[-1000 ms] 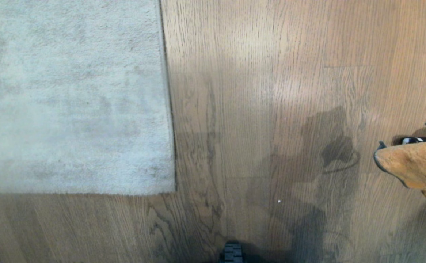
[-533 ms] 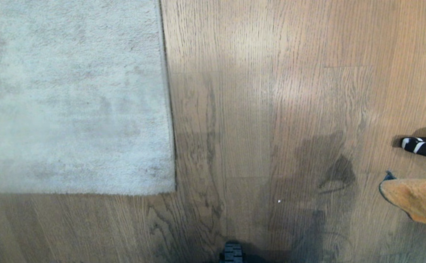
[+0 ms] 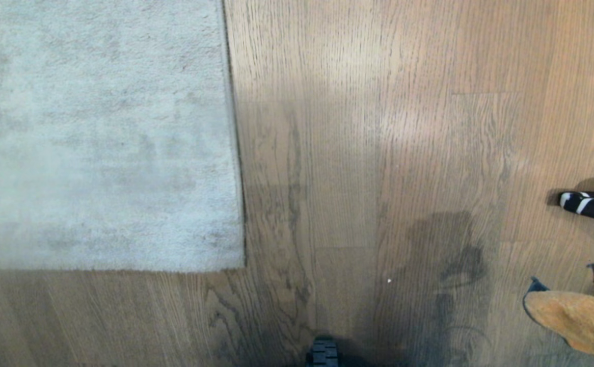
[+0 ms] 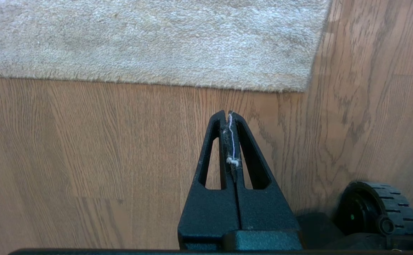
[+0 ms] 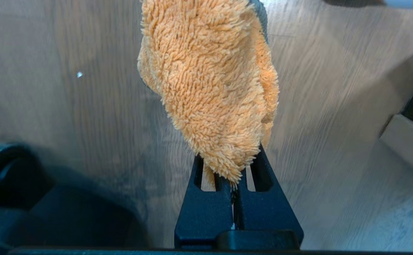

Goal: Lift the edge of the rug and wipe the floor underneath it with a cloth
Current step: Lift up the carpet

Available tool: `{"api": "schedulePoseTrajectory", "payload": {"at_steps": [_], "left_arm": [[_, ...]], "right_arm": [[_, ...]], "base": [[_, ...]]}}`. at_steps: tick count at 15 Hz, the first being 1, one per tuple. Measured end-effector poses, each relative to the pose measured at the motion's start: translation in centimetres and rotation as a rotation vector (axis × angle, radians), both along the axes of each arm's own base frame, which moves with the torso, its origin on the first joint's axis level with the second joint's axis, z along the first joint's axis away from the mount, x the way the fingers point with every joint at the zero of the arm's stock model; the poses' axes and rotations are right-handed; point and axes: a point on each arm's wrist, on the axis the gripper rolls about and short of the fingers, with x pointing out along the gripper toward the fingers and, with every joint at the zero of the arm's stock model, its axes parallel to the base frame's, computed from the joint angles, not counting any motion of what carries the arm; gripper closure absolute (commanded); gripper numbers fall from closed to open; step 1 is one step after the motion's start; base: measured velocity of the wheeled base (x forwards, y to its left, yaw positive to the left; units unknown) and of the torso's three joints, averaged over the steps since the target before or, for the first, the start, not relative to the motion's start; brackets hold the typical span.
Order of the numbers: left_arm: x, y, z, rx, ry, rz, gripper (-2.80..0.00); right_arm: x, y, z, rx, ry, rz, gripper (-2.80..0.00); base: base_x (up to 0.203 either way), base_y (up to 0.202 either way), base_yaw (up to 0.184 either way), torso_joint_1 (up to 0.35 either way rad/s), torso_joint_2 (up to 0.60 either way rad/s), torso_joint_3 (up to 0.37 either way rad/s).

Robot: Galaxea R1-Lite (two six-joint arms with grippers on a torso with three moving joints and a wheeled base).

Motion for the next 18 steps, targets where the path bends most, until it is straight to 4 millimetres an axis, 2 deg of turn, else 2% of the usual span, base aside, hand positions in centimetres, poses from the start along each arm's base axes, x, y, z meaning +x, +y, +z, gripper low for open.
{"api": "schedulePoseTrajectory", "payload": {"at_steps": [7,18], "left_arm": [[0.0,0.0,0.0,0.0,0.0,0.001,0.0],[0.0,0.0,0.0,0.0,0.0,0.0,0.0]], "right_arm": [[-1.5,0.1,-1.6,0.003,-0.012,0.054,0.0],[-2.1,0.1,-1.9,0.034,-0.091,0.056,0.0]], "base": [[0.0,0.0,0.0,0.0,0.0,0.0],[0.0,0.0,0.0,0.0,0.0,0.0]]}}
